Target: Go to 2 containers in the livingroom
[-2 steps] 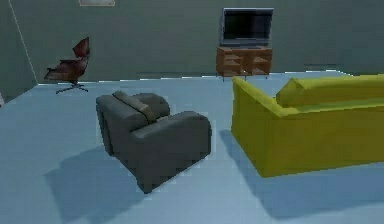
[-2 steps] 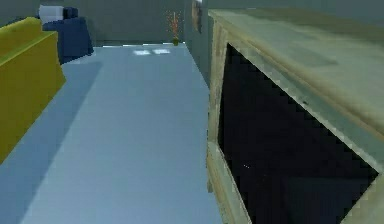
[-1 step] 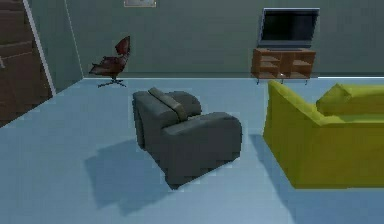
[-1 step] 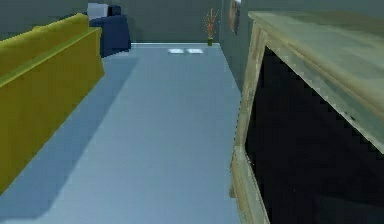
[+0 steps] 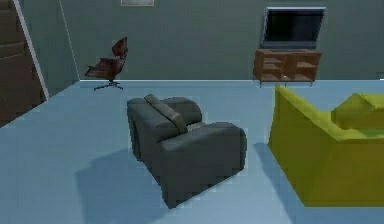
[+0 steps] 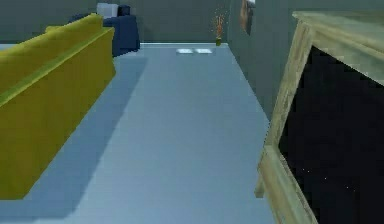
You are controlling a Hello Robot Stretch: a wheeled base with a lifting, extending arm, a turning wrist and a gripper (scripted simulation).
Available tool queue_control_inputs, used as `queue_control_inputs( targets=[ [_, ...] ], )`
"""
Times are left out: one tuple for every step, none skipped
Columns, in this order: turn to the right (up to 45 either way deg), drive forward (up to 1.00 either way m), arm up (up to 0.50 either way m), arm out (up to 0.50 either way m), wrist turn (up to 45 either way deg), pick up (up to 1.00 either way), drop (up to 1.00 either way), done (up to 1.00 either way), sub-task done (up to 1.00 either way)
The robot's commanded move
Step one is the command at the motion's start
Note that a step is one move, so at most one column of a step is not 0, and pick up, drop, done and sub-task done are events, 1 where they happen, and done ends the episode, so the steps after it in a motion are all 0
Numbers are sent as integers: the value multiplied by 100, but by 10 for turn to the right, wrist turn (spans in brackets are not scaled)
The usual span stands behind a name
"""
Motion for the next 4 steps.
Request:
queue_control_inputs(
  targets=[
    [-450, 0, 0, 0, 0, 0, 0, 0, 0],
    [-450, 0, 0, 0, 0, 0, 0, 0, 0],
    [0, 55, 0, 0, 0, 0, 0, 0, 0],
    [-330, 0, 0, 0, 0, 0, 0, 0, 0]
  ],
)
